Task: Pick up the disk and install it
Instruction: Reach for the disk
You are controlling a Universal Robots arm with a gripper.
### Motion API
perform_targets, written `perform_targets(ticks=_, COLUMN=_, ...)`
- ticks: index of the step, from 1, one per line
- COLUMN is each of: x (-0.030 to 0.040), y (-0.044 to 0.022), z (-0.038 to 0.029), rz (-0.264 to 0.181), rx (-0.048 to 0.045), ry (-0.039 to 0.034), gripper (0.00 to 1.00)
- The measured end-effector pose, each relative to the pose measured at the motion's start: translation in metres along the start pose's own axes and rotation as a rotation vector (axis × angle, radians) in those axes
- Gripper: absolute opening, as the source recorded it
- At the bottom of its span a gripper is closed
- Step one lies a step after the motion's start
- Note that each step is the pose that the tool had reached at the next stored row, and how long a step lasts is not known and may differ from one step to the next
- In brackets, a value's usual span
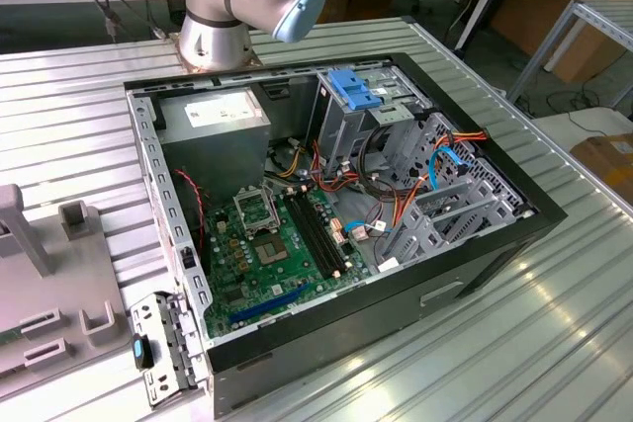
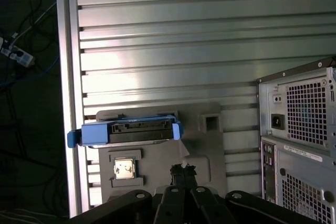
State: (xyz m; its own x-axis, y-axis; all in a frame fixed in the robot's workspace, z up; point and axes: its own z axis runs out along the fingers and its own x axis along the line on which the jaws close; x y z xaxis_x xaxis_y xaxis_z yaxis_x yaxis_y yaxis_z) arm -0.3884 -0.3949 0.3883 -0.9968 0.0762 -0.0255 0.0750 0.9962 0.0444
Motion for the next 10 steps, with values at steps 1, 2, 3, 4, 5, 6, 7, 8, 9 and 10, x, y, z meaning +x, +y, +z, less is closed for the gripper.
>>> perform_targets(ticks=1, x=0.0000, y=0.0000, z=0.0000, rz=0.000, rx=0.0000, ry=0.0000, gripper=0.11)
perform_targets(ticks=2, x=0.0000, y=0.0000, z=0.0000, rz=0.000, rx=0.0000, ry=0.0000, gripper=0.11)
perform_targets(ticks=3, x=0.0003, y=0.0000, z=0.0000, rz=0.000, rx=0.0000, ry=0.0000, gripper=0.11)
perform_targets(ticks=4, x=0.0028, y=-0.0002, z=0.0000, rz=0.000, rx=0.0000, ry=0.0000, gripper=0.11)
perform_targets(ticks=5, x=0.0038, y=-0.0003, z=0.0001, rz=0.000, rx=0.0000, ry=0.0000, gripper=0.11)
perform_targets(ticks=6, x=0.0050, y=-0.0004, z=0.0000, rz=0.000, rx=0.0000, ry=0.0000, gripper=0.11)
perform_targets(ticks=7, x=0.0072, y=-0.0005, z=0.0000, rz=0.000, rx=0.0000, ry=-0.0001, gripper=0.11)
perform_targets(ticks=8, x=0.0106, y=-0.0008, z=0.0000, rz=0.000, rx=0.0000, ry=-0.0001, gripper=0.11)
perform_targets(ticks=9, x=0.0131, y=-0.0010, z=-0.0001, rz=0.000, rx=0.0000, ry=0.0000, gripper=0.11)
perform_targets(ticks=10, x=0.0149, y=-0.0011, z=-0.0002, rz=0.000, rx=0.0001, ry=0.0001, gripper=0.11)
